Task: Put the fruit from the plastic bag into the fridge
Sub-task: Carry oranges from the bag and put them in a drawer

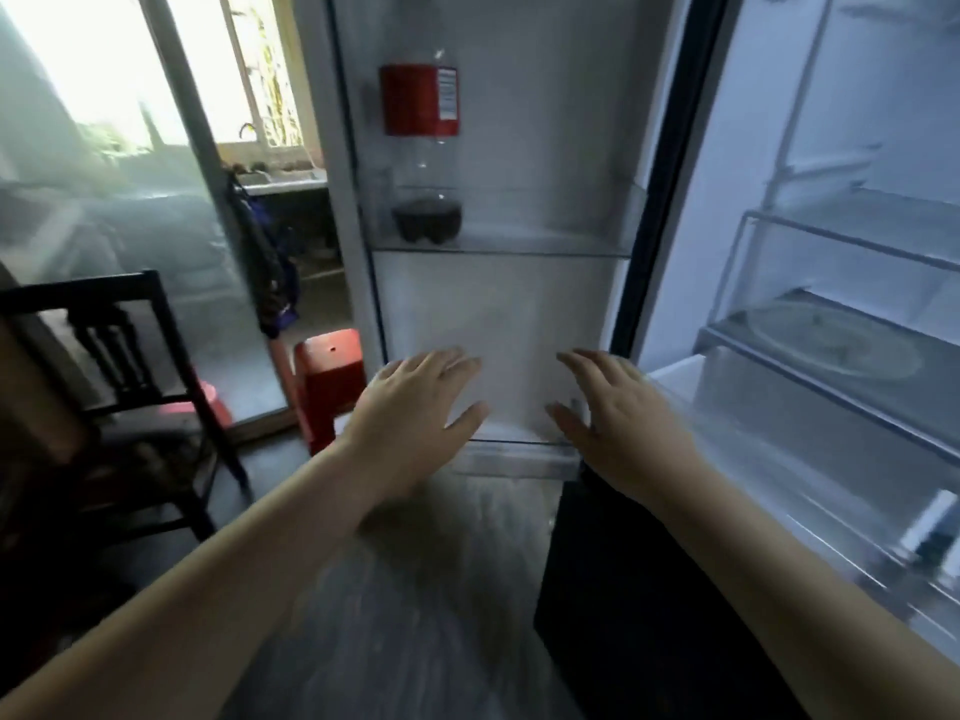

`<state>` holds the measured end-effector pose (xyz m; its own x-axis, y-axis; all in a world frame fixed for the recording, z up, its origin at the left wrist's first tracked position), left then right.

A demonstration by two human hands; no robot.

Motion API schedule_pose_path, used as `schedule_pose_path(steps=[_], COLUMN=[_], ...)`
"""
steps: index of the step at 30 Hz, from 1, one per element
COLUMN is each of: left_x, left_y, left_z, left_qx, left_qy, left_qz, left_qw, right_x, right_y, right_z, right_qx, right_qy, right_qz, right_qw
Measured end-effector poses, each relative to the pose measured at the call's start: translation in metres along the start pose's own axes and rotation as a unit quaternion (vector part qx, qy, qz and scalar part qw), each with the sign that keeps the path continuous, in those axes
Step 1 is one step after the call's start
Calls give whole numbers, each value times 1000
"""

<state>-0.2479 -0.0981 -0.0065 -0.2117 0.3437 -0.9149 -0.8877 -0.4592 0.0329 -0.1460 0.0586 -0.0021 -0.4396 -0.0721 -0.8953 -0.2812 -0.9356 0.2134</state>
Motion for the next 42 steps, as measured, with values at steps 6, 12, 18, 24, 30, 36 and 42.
schedule_pose_path(steps=[6, 12, 18, 24, 30, 36, 42], left_x=[-53, -97, -127, -131, -113, -75, -39], left_y=[121, 238, 314, 356, 378, 413, 456], left_z=[-88, -210, -327, -422, -480, -517, -528], left_qx=[-87, -198, -304, -403, -474, -561, -632], left_qy=[-18, -15, 8, 30, 40, 77, 100], left_qz=[65, 120, 157, 170, 148, 131, 119], left_qw=[994, 973, 940, 899, 867, 814, 759], right_x=[36, 88, 135, 171, 218, 276, 329], right_y=[154, 319, 457, 559, 616, 659, 686], right_z=[43, 63, 54, 37, 28, 45, 87], right_qx=[-125, -216, -308, -386, -452, -504, -544], right_qy=[32, 52, 73, 105, 138, 181, 211], right_qz=[42, 90, 132, 172, 189, 203, 206], right_qw=[991, 971, 939, 900, 861, 820, 786])
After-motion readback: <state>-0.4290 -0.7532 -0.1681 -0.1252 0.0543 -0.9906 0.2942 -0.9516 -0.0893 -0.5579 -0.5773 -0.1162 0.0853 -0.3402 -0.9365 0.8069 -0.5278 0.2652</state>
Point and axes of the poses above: each hand's wrist, its own z-axis towards the middle knuckle, its own x-axis out of the palm, y = z × x, the point moved 6 cm from there along z, towards the middle knuckle, and after that the axes turned 10 degrees about x, right-handed, at the moved point
